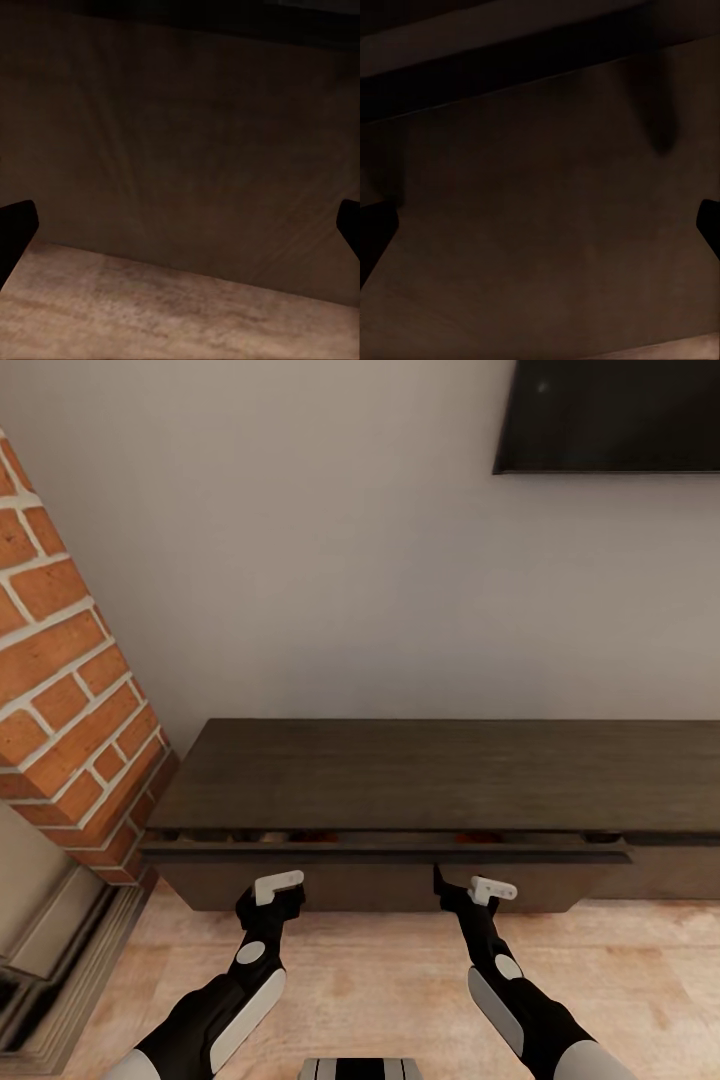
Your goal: Place each of the two pumpkins and all three candles from the living room inside a cabinet in the living room (use any cabinet), then make sure every cabinet is closed, and position the cauldron so it is next to a table in the living room.
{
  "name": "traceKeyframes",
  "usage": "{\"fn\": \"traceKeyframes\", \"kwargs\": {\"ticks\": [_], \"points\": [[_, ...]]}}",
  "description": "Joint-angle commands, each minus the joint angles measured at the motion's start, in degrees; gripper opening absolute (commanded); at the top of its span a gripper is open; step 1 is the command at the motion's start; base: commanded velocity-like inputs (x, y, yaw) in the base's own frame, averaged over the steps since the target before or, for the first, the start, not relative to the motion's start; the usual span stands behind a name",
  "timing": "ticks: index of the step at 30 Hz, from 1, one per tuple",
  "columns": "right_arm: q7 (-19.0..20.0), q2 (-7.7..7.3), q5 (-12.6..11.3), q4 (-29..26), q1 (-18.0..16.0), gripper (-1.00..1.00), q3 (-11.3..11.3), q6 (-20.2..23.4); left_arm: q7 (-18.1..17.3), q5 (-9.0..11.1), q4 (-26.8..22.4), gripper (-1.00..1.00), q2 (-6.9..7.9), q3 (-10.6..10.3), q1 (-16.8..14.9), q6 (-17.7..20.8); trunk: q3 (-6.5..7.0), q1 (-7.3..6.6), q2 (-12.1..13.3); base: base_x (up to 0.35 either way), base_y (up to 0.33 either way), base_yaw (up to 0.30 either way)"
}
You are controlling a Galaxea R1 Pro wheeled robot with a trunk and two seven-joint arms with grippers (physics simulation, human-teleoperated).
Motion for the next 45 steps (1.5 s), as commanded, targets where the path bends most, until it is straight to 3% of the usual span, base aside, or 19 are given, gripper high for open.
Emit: {"fn": "traceKeyframes", "kwargs": {"ticks": [1,19,37,40,42,43,45], "points": [[-0.47,-0.08,-0.40,-0.03,-0.07,1.00,0.47,-0.25,0.38,0.56,-0.03,1.00,0.10,-0.31,-0.07,-0.30,-0.04,-0.01,-0.02,0.015,0.000,0.000],[-0.48,-0.08,-0.40,-0.03,-0.07,1.00,0.51,-0.26,0.34,0.52,-0.06,1.00,0.11,-0.29,-0.07,-0.23,-0.04,-0.01,-0.02,0.082,0.000,0.000],[-0.56,-0.16,-0.81,-0.03,-0.07,1.00,0.37,0.36,0.63,0.57,-0.42,1.00,0.12,0.12,-0.07,0.72,-0.04,-0.01,-0.02,-0.220,0.000,0.000],[-0.68,-0.21,-0.96,-0.07,-0.07,1.00,0.28,3.13,0.81,0.63,-1.53,1.00,0.11,0.46,-0.07,4.23,-0.04,-0.01,-0.02,-0.123,0.000,0.000],[-0.66,-0.26,-0.97,-0.40,-0.07,1.00,0.22,8.64,0.87,0.69,-3.18,1.00,0.12,0.96,-0.07,8.88,-0.04,-0.01,-0.02,-0.092,0.000,0.000],[-0.65,-0.34,-1.00,-0.98,-0.07,1.00,0.15,13.69,0.92,0.71,-5.18,1.00,0.12,2.01,-0.07,12.98,-0.04,-0.01,-0.02,-0.042,0.000,0.000],[-0.65,-0.40,-1.01,-2.27,-0.07,1.00,0.03,19.25,0.97,0.76,-7.94,1.00,0.12,4.17,-0.07,18.95,-0.04,-0.01,-0.02,-0.022,0.000,0.000]]}}
